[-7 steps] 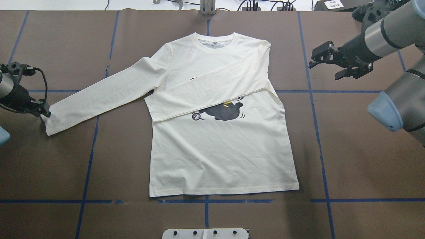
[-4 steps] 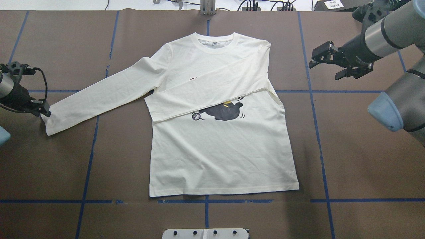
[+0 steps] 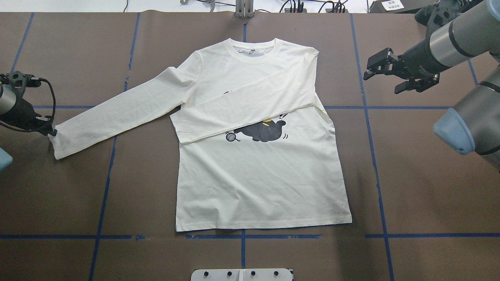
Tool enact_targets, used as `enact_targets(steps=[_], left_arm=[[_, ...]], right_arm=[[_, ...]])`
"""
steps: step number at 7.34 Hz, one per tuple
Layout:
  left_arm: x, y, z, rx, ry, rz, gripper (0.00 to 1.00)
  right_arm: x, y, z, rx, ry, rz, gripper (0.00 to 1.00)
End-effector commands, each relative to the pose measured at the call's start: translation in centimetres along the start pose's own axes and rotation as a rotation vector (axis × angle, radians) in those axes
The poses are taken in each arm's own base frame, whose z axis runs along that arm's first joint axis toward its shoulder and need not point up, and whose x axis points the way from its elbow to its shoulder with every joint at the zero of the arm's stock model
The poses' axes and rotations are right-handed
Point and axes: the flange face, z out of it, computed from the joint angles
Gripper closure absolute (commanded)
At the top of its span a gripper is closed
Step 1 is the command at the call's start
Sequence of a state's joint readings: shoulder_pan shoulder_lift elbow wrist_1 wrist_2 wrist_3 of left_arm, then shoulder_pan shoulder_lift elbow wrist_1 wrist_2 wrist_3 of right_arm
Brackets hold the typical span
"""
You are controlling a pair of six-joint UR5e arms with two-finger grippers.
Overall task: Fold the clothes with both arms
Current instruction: 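Withdraw the right gripper while the left gripper approaches the other cuff, then grasp the other sleeve cuff with the left gripper and fold it across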
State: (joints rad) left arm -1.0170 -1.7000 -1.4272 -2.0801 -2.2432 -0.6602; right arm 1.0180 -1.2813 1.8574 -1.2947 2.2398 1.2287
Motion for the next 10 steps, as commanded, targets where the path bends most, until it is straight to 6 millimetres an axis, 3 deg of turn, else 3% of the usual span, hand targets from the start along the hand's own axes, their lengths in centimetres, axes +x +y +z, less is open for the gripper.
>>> enact_targets(steps=[1, 3, 4, 5, 6, 7, 8, 9, 10], left_arm=[[0.2, -0.1, -0.2, 0.003, 0.000, -0.002, 1.00], [2.6, -0.1, -3.0, 0.044, 0.037, 0.029, 1.00], [5.8, -0.1, -6.4, 0.076, 0.066, 0.056, 1.00], [11.5, -0.6, -11.7, 0.100, 0.086, 0.080, 1.00], [19.2, -3.3, -16.9, 0.110, 0.109, 0.004, 1.00], [26.2, -5.2, -20.8, 0.108, 0.132, -0.092, 1.00], [31.7, -4.1, -21.3, 0.092, 0.180, -0.149, 1.00], [38.7, -3.4, -21.1, 0.078, 0.252, -0.176, 1.00], [43.4, -3.7, -21.5, 0.117, 0.278, -0.202, 1.00]], right_arm=[[0.3, 0.2, 0.0, -0.003, 0.001, 0.001, 0.00], [0.2, 0.1, -0.5, 0.003, -0.004, 0.000, 0.00], [0.8, -0.7, -1.7, 0.015, -0.011, 0.012, 0.00], [3.2, -1.7, -3.5, 0.024, -0.014, 0.016, 0.00], [6.2, -2.7, -4.9, 0.037, -0.002, -0.026, 0.00], [9.7, -3.2, -5.7, 0.049, 0.019, -0.067, 0.00], [13.4, -3.8, -7.2, 0.072, 0.043, -0.107, 0.00], [16.0, -3.3, -8.2, 0.081, 0.062, -0.131, 0.00], [17.2, -2.6, -8.7, 0.082, 0.068, -0.123, 0.00]])
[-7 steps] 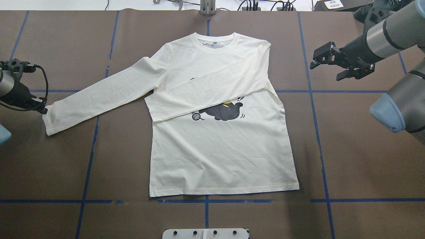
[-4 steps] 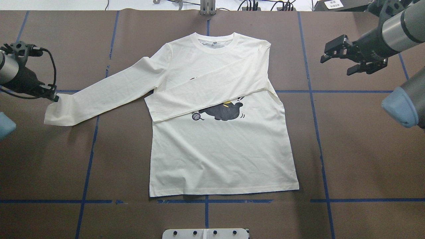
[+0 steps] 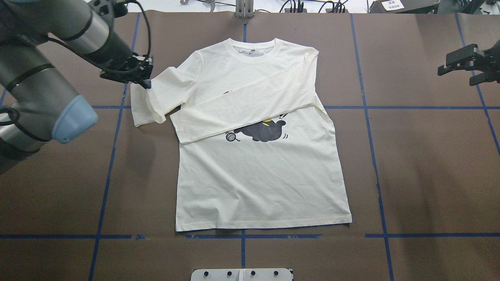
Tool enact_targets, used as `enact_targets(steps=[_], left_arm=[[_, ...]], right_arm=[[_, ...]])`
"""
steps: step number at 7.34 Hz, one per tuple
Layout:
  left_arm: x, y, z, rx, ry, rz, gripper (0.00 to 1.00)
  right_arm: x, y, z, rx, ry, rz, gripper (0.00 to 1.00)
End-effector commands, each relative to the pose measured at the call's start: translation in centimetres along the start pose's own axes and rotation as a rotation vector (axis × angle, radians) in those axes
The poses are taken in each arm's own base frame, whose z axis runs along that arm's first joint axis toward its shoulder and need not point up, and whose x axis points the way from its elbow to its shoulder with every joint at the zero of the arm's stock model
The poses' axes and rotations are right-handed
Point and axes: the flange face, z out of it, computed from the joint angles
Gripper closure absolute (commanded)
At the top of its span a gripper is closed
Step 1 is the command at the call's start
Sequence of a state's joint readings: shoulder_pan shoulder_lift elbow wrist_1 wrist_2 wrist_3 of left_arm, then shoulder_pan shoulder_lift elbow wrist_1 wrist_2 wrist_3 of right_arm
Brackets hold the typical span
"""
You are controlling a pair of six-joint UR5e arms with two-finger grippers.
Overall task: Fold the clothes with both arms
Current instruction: 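Grasp the other sleeve cuff with the left gripper and fold it across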
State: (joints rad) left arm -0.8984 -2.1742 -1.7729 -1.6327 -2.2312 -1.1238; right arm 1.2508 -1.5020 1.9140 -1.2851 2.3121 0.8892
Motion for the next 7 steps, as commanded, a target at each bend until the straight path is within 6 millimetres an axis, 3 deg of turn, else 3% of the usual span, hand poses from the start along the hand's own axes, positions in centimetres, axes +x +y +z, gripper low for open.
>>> enact_targets(steps=[1, 2, 3, 4, 5, 6, 7], left_arm=[[11.9, 2.3, 2.8, 0.031, 0.099, -0.067, 1.00], [19.2, 1.1, 5.2, 0.055, 0.138, -0.150, 1.00], [26.0, 1.2, 8.6, 0.092, 0.105, -0.170, 1.00], [29.0, 0.8, 11.4, 0.122, 0.139, -0.142, 1.00], [29.5, 0.3, 14.5, 0.132, 0.190, -0.113, 1.00], [30.8, 1.8, 17.0, 0.203, 0.217, -0.092, 1.00], [31.1, 2.6, 17.8, 0.227, 0.224, -0.086, 1.00]], right_arm=[[3.1, 2.2, -1.5, 0.006, 0.018, -0.012, 0.00], [3.5, 2.5, -1.5, 0.000, 0.021, -0.007, 0.00], [4.6, 2.4, -0.7, -0.012, 0.037, 0.010, 0.00], [5.1, 2.5, -0.4, -0.017, 0.044, 0.000, 0.00], [5.3, 2.5, -0.5, -0.015, 0.046, -0.002, 0.00], [5.6, 2.5, -1.0, -0.009, 0.045, 0.006, 0.00], [6.0, 2.6, -0.8, -0.011, 0.051, 0.011, 0.00]])
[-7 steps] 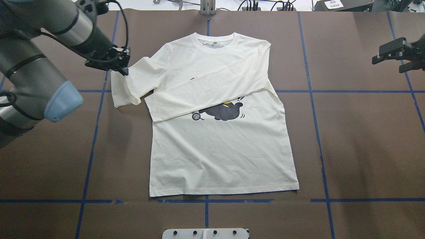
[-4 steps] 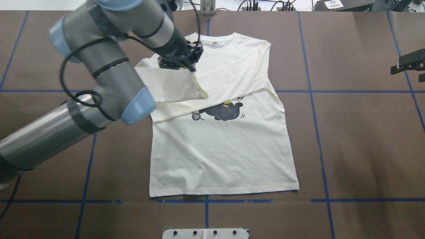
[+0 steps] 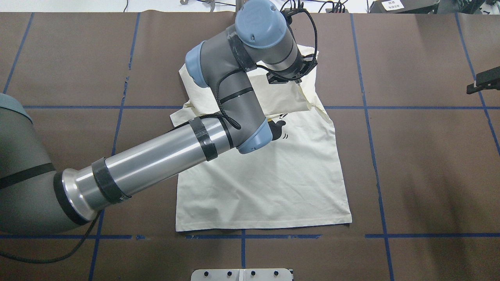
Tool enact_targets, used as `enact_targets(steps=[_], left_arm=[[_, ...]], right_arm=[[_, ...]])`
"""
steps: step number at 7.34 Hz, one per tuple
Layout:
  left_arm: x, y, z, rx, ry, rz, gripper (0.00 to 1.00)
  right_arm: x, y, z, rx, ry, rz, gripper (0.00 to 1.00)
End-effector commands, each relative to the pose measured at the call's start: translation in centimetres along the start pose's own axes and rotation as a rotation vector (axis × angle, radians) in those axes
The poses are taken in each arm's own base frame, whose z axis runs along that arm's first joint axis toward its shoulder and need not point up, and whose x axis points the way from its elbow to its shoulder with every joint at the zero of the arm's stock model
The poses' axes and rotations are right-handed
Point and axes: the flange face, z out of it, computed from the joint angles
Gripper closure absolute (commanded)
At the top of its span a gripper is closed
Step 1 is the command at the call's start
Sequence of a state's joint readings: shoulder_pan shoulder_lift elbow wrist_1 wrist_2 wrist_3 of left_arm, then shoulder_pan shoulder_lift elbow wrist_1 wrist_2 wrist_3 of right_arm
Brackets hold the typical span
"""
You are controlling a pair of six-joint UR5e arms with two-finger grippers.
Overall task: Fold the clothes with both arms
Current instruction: 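Grasp the other sleeve cuff with the left gripper and fold it across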
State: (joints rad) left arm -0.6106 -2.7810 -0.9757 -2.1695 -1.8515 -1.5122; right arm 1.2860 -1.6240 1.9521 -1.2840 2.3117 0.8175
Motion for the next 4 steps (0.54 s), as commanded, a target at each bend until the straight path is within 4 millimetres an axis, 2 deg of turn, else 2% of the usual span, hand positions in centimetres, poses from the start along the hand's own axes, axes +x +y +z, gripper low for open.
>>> enact_targets(steps=[1, 2, 4], left_arm=[[0.4, 2.0, 2.2, 0.040, 0.037, 0.021, 1.00], [0.9, 2.8, 3.1, 0.036, 0.056, 0.015, 1.00], [3.1, 3.0, 3.5, 0.058, 0.069, 0.004, 1.00]], right_arm=[[0.8, 0.0, -0.4, 0.006, 0.005, 0.013, 0.00], [1.4, 0.3, -0.7, 0.009, 0.007, 0.022, 0.00], [1.7, 0.5, -0.6, 0.004, 0.008, 0.027, 0.00]])
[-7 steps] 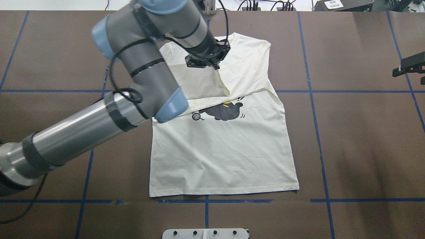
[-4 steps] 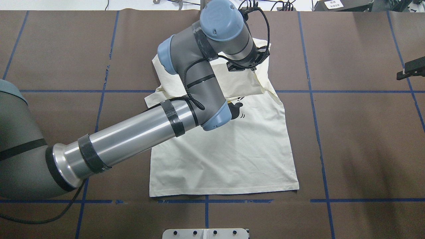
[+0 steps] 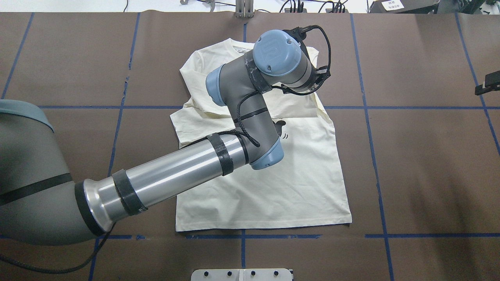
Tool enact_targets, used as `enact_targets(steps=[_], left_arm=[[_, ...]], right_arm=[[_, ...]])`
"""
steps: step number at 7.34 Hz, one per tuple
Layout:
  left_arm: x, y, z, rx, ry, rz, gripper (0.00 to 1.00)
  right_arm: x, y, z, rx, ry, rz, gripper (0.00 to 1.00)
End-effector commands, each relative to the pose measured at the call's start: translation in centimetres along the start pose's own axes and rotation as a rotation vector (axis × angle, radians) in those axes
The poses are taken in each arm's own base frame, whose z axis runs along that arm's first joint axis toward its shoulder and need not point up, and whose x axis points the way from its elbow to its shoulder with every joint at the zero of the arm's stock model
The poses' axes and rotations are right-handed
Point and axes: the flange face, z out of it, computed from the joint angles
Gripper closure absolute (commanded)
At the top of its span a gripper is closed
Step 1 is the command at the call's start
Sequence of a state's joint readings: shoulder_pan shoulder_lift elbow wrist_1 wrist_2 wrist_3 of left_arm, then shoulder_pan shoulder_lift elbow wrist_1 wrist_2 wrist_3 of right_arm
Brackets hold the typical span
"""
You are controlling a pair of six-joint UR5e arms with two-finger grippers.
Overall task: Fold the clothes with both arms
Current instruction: 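Release the sleeve and withdraw the left gripper toward the collar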
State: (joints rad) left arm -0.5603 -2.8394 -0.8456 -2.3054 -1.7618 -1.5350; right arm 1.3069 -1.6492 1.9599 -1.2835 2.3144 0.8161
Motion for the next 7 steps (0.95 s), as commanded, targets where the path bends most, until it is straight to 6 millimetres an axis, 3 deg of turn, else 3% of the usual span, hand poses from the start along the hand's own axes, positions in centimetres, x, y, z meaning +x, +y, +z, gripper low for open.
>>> enact_targets(steps=[1, 2, 3, 4, 6, 7], left_arm=[[2.5, 1.3, 1.5, 0.014, 0.021, -0.024, 0.90], [2.8, 3.4, 2.2, -0.002, 0.022, -0.021, 0.60], [3.4, 3.9, 2.1, 0.026, 0.032, -0.019, 0.36], [4.5, 4.1, 0.9, 0.026, 0.070, -0.022, 0.17], [6.2, 3.7, -2.0, 0.018, 0.122, -0.077, 0.17], [4.0, 3.0, -3.4, -0.014, 0.088, -0.081, 0.17]], right_arm=[[0.2, 0.2, -0.1, -0.002, 0.000, 0.003, 0.00], [0.2, 0.2, -0.1, -0.001, -0.001, 0.002, 0.00], [0.0, 0.1, -0.2, 0.003, -0.002, 0.002, 0.00], [-0.2, 0.0, -0.3, 0.005, -0.005, 0.003, 0.00], [-0.6, -0.1, -0.3, 0.007, -0.008, 0.006, 0.00], [-1.2, 0.3, -0.5, 0.004, -0.017, -0.001, 0.00]])
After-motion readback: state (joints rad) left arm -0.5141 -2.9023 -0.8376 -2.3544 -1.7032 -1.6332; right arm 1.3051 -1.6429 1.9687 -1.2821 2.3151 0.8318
